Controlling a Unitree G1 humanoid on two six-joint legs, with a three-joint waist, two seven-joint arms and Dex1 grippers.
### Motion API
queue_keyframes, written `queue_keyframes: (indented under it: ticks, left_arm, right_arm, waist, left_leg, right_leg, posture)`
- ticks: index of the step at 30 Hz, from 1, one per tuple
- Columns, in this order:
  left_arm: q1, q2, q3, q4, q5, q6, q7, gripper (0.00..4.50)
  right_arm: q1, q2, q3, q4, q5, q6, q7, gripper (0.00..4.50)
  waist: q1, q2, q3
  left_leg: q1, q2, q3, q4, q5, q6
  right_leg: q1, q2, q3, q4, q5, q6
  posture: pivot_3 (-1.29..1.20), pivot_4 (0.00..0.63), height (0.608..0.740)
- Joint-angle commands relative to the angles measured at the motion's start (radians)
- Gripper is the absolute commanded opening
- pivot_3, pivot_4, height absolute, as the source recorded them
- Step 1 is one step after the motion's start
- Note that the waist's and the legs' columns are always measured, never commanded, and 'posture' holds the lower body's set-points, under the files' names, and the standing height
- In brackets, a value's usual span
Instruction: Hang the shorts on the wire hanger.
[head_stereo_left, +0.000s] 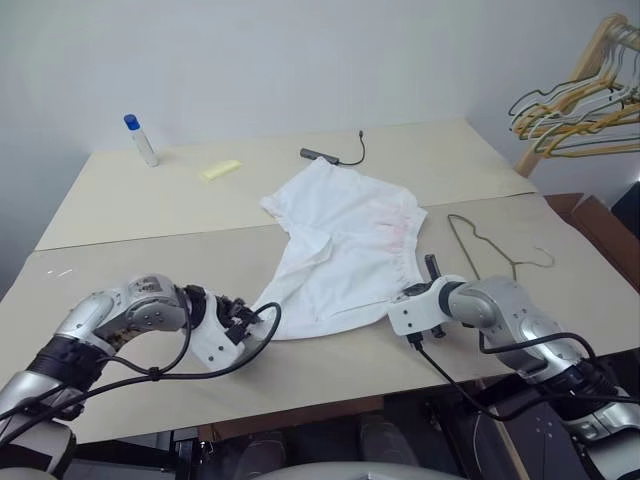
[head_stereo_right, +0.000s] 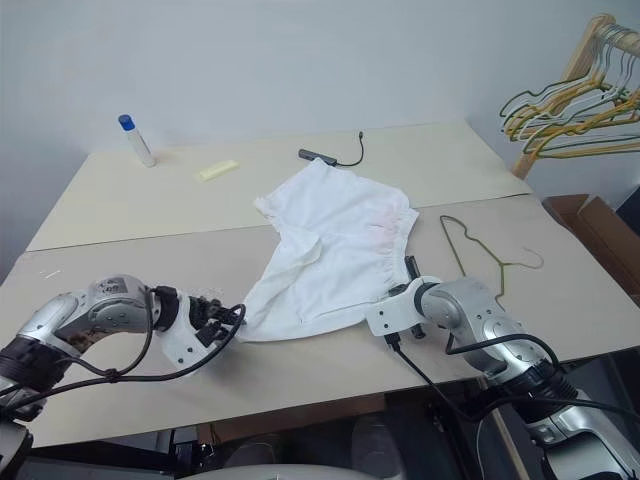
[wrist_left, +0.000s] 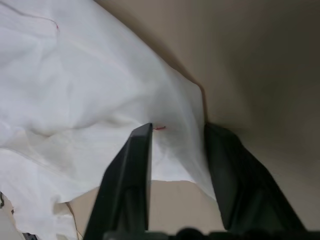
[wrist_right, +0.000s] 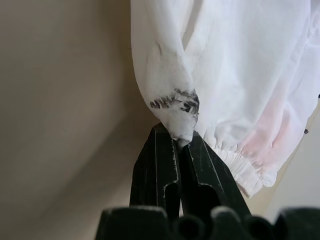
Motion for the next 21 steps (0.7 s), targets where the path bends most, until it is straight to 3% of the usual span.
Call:
queue_keyframes:
  ticks: [1, 2, 7, 14, 17, 21]
  left_arm:
    - [-0.008, 0.007, -0.017, 0.054, 0.058, 0.014, 0.015, 0.33]
    - [-0.009, 0.002, -0.014, 0.056, 0.061, 0.02, 0.023, 0.04]
    - [0.027, 0.04, 0.024, 0.021, 0.012, 0.078, 0.016, 0.04]
    - [0.233, 0.246, 0.148, -0.269, -0.429, 0.327, -0.196, 0.04]
    - [0.312, 0.302, 0.215, -0.397, -0.574, 0.444, -0.241, 0.04]
    - [0.332, 0.283, 0.265, -0.468, -0.67, 0.572, -0.257, 0.04]
  right_arm:
    - [-0.035, 0.01, -0.041, -0.021, -0.004, 0.015, -0.004, 0.0]
    - [-0.034, 0.01, -0.042, -0.023, -0.005, 0.017, -0.003, 0.0]
    - [-0.015, -0.01, -0.079, -0.061, 0.056, 0.006, 0.016, 0.0]
    - [0.083, -0.173, -0.241, -0.186, 0.51, -0.199, 0.192, 0.0]
    - [0.085, -0.224, -0.27, -0.191, 0.606, -0.238, 0.244, 0.0]
    - [0.002, -0.196, -0.263, -0.128, 0.645, -0.234, 0.245, 0.0]
  waist:
    - [0.0, 0.0, 0.0]
    - [0.0, 0.0, 0.0]
    - [0.0, 0.0, 0.0]
    - [-0.025, -0.001, 0.0]
    - [-0.026, -0.001, 0.001]
    - [-0.024, -0.001, 0.002]
  left_leg:
    - [0.0, 0.0, 0.0, 0.0, 0.0, 0.0]
    - [0.0, 0.0, 0.0, 0.0, 0.0, 0.0]
    - [-0.001, 0.0, 0.0, 0.0, 0.0, 0.0]
    - [-0.009, 0.002, -0.001, -0.001, -0.001, 0.002]
    - [-0.008, 0.002, 0.0, 0.0, -0.001, 0.002]
    - [-0.005, 0.003, 0.0, 0.0, -0.001, 0.002]
  right_leg:
    - [0.0, 0.0, 0.0, 0.0, 0.0, 0.0]
    - [0.0, 0.0, 0.0, 0.0, 0.0, 0.0]
    - [-0.001, 0.0, 0.0, 0.0, 0.0, 0.0]
    - [-0.008, -0.002, 0.0, 0.0, 0.0, -0.001]
    - [-0.006, -0.004, 0.0, 0.0, 0.0, 0.0]
    - [-0.002, -0.003, -0.001, 0.0, -0.002, 0.002]
  posture:
    - [-0.17, 0.0, 0.74]
    - [-0.17, 0.0, 0.74]
    - [-0.18, 0.0, 0.74]
    - [-0.17, 0.0, 0.74]
    - [-0.16, 0.0, 0.74]
    - [-0.15, 0.0, 0.74]
